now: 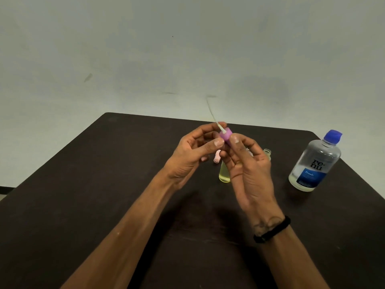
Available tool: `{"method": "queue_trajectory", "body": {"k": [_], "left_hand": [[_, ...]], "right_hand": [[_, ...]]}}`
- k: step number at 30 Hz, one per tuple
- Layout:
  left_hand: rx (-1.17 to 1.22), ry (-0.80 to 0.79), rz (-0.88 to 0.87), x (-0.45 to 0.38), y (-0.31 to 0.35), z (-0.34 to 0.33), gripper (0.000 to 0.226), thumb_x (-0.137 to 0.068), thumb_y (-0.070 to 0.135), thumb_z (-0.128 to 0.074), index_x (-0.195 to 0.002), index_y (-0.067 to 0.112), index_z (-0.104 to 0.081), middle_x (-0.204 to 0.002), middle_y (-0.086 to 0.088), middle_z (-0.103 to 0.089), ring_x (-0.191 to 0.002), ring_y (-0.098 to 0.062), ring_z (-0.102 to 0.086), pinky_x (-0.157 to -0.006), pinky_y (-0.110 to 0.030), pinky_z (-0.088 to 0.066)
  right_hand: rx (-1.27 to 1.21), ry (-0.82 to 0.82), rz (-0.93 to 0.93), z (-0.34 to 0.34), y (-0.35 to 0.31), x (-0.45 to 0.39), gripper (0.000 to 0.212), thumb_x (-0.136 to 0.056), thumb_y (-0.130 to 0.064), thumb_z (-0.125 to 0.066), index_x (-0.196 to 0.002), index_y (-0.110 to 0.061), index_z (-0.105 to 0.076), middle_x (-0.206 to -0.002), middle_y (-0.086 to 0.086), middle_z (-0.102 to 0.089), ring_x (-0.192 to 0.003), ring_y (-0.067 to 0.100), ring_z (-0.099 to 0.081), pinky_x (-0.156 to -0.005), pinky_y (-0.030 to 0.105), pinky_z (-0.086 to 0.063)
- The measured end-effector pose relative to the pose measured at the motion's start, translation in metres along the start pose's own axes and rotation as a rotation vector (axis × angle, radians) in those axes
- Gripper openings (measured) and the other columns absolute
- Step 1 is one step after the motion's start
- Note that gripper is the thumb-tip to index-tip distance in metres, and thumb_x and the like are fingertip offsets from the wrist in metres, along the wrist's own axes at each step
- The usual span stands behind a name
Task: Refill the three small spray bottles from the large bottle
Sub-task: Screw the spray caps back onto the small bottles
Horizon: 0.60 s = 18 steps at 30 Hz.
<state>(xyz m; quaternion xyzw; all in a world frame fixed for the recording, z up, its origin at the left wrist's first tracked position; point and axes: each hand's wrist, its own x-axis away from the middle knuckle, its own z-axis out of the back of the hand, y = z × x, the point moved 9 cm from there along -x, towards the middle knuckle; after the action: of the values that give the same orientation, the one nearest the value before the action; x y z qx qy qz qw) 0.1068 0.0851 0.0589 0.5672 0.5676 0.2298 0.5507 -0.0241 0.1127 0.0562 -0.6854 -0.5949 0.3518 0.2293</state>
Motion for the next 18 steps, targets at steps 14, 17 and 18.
{"method": "queue_trajectory", "body": {"k": [14, 17, 18], "left_hand": [[-0.969, 0.119, 0.007, 0.006, -0.046, 0.006, 0.074, -0.076, 0.061, -0.085, -0.140, 0.031, -0.062, -0.117, 0.014, -0.069, -0.113, -0.006, -0.062, -0.095, -0.024, -0.052], [-0.996, 0.105, 0.037, 0.007, -0.057, 0.004, 0.072, -0.078, 0.060, -0.084, -0.139, 0.028, -0.064, -0.122, 0.012, -0.072, -0.119, -0.012, -0.062, -0.103, -0.036, -0.054], [-0.996, 0.106, 0.043, 0.008, -0.059, 0.004, 0.070, -0.079, 0.058, -0.084, -0.139, 0.028, -0.064, -0.123, 0.011, -0.073, -0.119, -0.012, -0.062, -0.104, -0.036, -0.054]], "right_hand": [[-0.076, -0.008, 0.024, 0.017, -0.031, -0.010, 0.025, -0.086, -0.003, -0.070, -0.110, -0.012, -0.069, -0.108, 0.008, -0.078, -0.092, 0.014, -0.071, -0.085, 0.026, -0.060], [-0.081, 0.005, 0.022, 0.022, -0.030, -0.012, 0.024, -0.088, -0.002, -0.071, -0.109, -0.012, -0.069, -0.109, 0.008, -0.077, -0.092, 0.013, -0.069, -0.085, 0.025, -0.059], [-0.083, 0.007, 0.022, 0.023, -0.030, -0.013, 0.025, -0.088, -0.001, -0.070, -0.110, -0.012, -0.069, -0.111, 0.009, -0.077, -0.094, 0.013, -0.070, -0.085, 0.025, -0.058]]}}
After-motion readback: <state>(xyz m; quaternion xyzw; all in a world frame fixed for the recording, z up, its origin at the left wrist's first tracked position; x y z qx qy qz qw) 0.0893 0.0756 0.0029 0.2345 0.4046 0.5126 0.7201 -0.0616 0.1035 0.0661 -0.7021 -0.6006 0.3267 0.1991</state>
